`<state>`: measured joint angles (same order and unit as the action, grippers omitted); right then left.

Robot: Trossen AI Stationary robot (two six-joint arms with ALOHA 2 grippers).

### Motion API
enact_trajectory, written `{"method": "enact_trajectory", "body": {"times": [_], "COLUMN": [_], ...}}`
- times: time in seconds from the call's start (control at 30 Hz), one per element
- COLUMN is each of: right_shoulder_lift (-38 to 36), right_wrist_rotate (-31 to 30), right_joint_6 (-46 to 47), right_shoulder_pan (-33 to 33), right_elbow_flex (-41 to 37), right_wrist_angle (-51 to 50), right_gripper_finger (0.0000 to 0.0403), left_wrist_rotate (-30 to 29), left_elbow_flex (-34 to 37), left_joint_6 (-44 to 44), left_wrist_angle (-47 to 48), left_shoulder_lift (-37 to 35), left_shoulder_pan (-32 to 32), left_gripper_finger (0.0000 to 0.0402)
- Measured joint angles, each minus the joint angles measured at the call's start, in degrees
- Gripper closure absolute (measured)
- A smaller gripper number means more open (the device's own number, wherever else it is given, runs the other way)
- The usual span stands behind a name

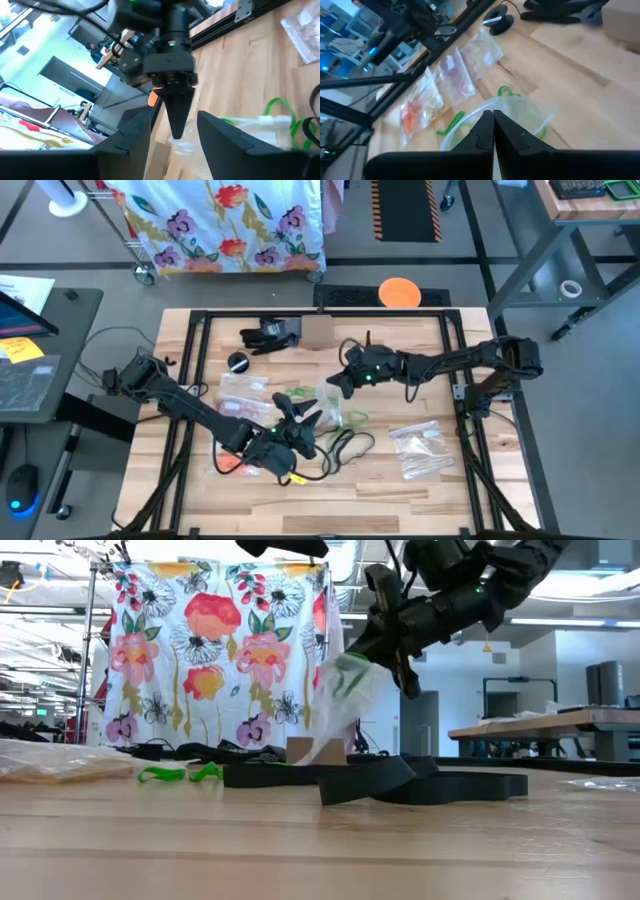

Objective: Sort rubber bands
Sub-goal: Put the green rubber band into the transparent zip bag

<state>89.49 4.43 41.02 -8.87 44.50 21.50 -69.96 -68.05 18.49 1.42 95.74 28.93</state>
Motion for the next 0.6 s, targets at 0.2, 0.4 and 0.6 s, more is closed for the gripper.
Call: {"method": "enact_trajectory", "body": {"times": [0.2, 0.4, 0.6], "right_shoulder_lift": [0.0, -4.3, -9.8], "right_wrist_rotate": [17.0, 17.5, 21.5], "right_joint_6": [4.4, 0.6, -3.0], "right_shoulder_pan": [-6.1, -9.2, -11.3], "right_elbow_flex": [6.4, 13.4, 18.9], "right_wrist_angle": [-11.4, -21.0, -36.6], "right_gripper_finger": [0.0403, 0.0403, 0.0403], "left_wrist_rotate": [-0.5, -3.2, -3.4], "left_elbow_flex": [0.0, 0.1, 0.1], "left_joint_6": [-2.1, -6.3, -17.9], "left_wrist_angle": [1.2, 7.1, 18.3], "left_shoulder_lift": [-0.4, -1.9, -4.7], "left_shoulder_pan": [0.1, 0.5, 1.2], "left_gripper_finger": [0.0245, 0.0245, 0.0245]}}
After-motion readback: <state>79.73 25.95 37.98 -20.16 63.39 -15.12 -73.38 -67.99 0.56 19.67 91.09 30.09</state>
